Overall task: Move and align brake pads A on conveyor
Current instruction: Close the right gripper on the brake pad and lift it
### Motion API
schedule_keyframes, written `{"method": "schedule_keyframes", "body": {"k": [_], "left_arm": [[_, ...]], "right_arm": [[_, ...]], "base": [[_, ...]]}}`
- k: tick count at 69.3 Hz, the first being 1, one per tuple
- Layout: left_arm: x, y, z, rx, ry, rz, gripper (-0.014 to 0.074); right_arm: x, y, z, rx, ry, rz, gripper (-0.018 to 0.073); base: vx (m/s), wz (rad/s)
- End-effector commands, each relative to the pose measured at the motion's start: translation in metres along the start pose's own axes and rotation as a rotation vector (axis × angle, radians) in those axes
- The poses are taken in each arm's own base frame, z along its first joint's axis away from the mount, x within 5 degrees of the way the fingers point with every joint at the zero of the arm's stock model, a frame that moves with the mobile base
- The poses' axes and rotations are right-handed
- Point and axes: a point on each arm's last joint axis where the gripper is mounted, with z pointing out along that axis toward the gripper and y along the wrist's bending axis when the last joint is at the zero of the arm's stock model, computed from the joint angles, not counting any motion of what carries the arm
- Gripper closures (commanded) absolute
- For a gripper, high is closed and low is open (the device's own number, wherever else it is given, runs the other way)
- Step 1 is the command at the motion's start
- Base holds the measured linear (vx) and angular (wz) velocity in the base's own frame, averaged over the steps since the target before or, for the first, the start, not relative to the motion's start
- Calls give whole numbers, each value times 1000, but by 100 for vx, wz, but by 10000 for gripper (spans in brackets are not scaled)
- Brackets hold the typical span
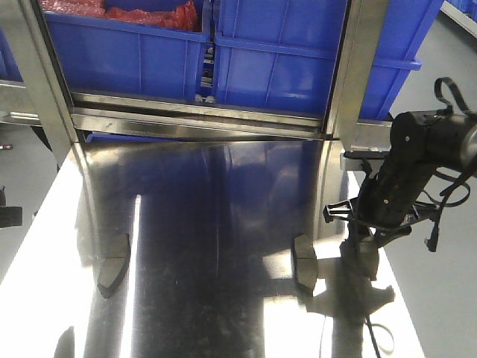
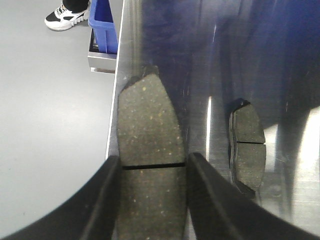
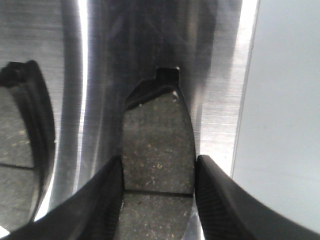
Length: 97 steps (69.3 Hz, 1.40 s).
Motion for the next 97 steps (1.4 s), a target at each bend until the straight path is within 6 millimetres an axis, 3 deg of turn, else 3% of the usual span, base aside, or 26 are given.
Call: {"method": "schedule_keyframes", "body": {"k": [1, 37, 53, 76, 97], "left_arm": [[-12, -2, -12, 21, -110, 3, 489], [-12, -2, -12, 21, -110, 3, 489], [-12, -2, -12, 21, -110, 3, 489], [-12, -2, -12, 21, -110, 3, 489], [-13, -2, -12, 21, -111, 3, 489]], "right_arm": [[-1, 0, -38, -16, -118, -8, 500], [26, 3, -118, -68, -360, -20, 500], [62, 10, -124, -94, -568, -70, 500], [119, -2, -122, -124, -786, -64, 500], [137, -5, -133, -141, -898, -63, 500]], "base": [[0, 0], [0, 0], [0, 0], [0, 0], [0, 0]]}}
